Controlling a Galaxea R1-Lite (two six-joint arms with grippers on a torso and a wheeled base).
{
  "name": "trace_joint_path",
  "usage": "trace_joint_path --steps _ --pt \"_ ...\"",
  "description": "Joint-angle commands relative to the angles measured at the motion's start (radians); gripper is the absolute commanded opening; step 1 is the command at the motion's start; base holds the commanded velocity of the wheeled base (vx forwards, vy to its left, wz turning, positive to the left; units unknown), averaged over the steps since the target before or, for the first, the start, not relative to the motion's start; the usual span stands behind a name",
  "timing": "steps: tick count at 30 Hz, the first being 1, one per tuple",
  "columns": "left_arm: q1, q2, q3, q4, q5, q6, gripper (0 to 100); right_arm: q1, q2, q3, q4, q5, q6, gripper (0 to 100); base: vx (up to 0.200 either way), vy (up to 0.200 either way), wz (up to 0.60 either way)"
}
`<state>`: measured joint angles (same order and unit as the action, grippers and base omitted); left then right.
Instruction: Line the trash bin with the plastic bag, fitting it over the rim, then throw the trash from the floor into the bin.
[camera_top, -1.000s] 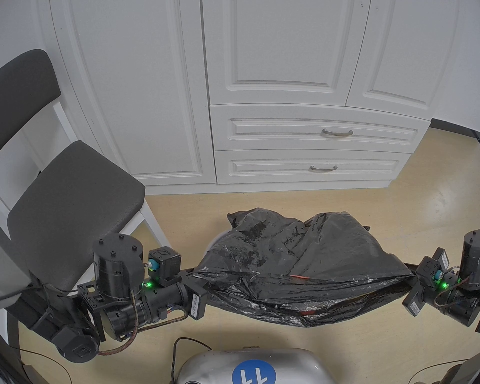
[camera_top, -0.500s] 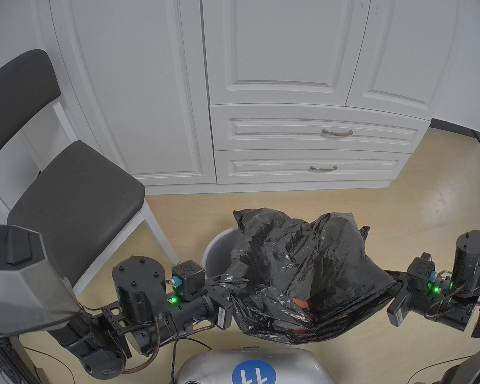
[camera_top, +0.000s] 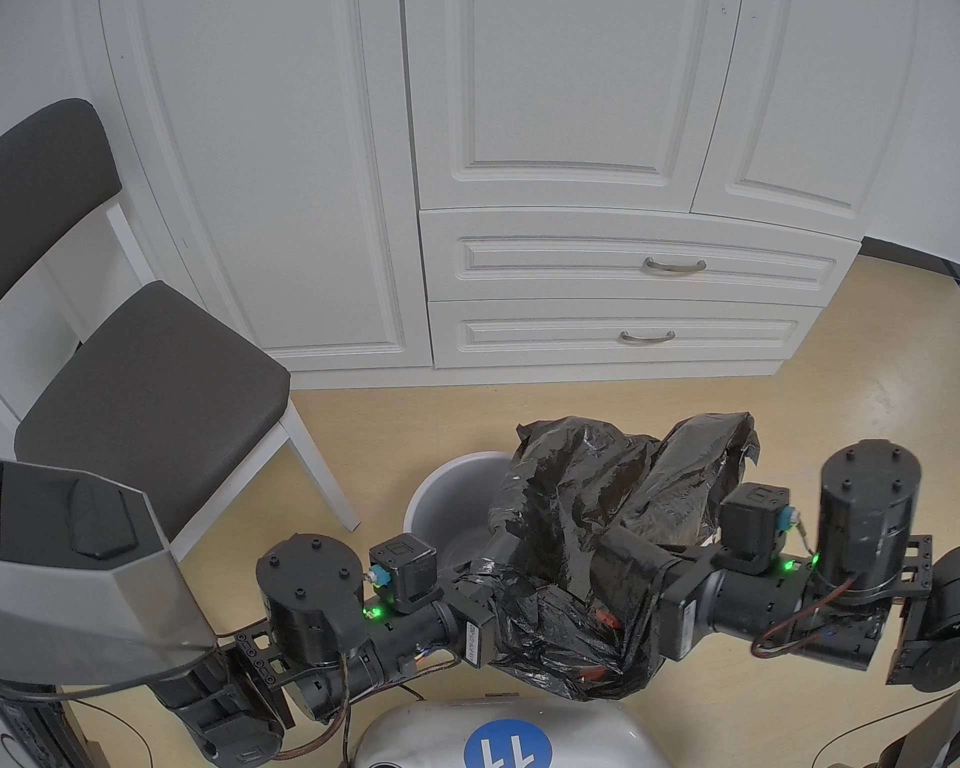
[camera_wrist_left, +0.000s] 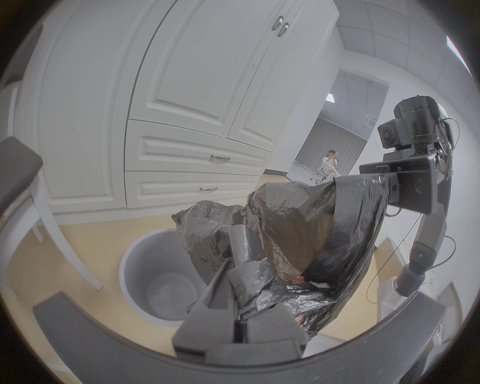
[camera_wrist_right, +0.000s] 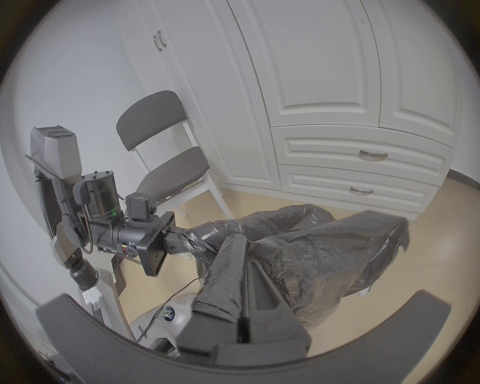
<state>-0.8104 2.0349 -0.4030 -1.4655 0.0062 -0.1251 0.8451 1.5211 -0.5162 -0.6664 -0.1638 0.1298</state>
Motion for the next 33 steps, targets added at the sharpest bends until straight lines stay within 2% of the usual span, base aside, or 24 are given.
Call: trace_joint_path --steps 1,2,10,17,20,33 --pt "-0.004 0.061 -0.023 -0.006 -0.005 -0.051 0 0.026 0.143 -0.056 -0.004 -0.005 0.016 0 0.0 0.0 0.0" --pt "-0.004 0.062 -0.023 -0.006 -0.008 -0.059 100 0.026 0.151 -0.059 -0.004 -0.005 0.017 0 0.0 0.0 0.0" --pt "-0.004 0.071 -0.022 -0.007 -0.034 -0.094 100 0.009 0.223 -0.108 -0.002 -0.023 0.056 0 0.0 0.0 0.0" --pt "0.0 0.047 0.042 -0.038 -0.187 -0.154 100 -0.015 0.28 -0.176 0.008 -0.068 0.105 0 0.0 0.0 0.0" --pt "0.0 0.056 0.069 -0.07 -0.213 -0.148 100 -0.02 0.295 -0.194 0.01 -0.069 0.117 0 0.0 0.0 0.0" --pt "-0.018 0.065 0.081 -0.068 -0.224 -0.142 100 -0.017 0.306 -0.245 0.036 -0.071 0.166 0 0.0 0.0 0.0"
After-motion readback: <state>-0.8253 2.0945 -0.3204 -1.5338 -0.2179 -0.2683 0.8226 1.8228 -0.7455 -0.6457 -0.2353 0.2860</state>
